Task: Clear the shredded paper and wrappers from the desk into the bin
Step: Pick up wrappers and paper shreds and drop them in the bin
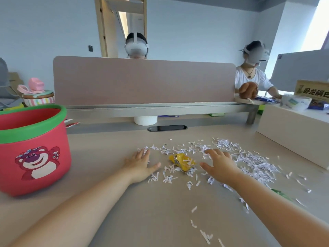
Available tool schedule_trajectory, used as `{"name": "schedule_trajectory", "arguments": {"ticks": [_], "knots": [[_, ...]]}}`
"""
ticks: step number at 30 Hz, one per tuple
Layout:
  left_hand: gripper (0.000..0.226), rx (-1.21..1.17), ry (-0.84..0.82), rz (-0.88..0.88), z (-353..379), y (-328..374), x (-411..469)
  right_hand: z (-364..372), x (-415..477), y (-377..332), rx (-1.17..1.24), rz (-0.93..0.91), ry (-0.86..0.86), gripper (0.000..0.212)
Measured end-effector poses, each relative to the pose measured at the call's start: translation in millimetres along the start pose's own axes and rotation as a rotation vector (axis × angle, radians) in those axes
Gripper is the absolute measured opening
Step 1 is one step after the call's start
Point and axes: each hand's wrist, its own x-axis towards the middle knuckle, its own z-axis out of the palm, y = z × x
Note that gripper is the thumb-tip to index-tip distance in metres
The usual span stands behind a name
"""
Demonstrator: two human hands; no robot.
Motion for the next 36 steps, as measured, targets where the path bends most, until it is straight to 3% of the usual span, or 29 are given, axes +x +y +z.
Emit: {"name": "schedule_trajectory", "arguments": {"ticks": [4, 6, 9, 12, 17, 20, 23, 26, 32, 36], "knots": [[0.077, -0.179, -0.060, 0.276, 11, 42, 4, -2, -5, 19, 0.040, 0.077, -0.058, 0.057], [0.082, -0.239, -0.063, 0.310, 12, 55, 4, -11, -11, 29, 0.082, 0.064, -0.041, 0.057], [0.100, -0.157, -0.016, 0.238, 4, 63, 1, -29, -24, 53, 0.099, 0.076, -0.022, 0.057], [0.120, -0.087, -0.046, 0.311, 1, 76, -1, -39, -38, 82, 0.036, 0.169, -0.067, 0.067], [0.124, 0.022, -0.220, 0.425, 19, 109, -2, -37, -68, 103, 0.088, 0.179, -0.089, 0.078], [0.123, 0.067, -0.236, 0.491, 24, 127, -5, -42, -88, 116, 0.134, 0.134, -0.076, 0.102], [0.115, 0.136, -0.174, 0.564, 27, 138, -10, -40, -103, 130, 0.061, 0.141, -0.117, 0.118], [0.112, 0.134, -0.045, 0.584, 28, 143, -4, -30, -103, 131, -0.026, 0.144, -0.132, 0.121], [0.110, 0.138, 0.124, 0.641, 18, 145, 22, -28, -62, 128, -0.077, 0.131, -0.128, 0.103], [0.108, 0.008, 0.065, 0.468, 15, 138, 44, -27, -33, 128, -0.080, 0.122, -0.171, 0.101]]}}
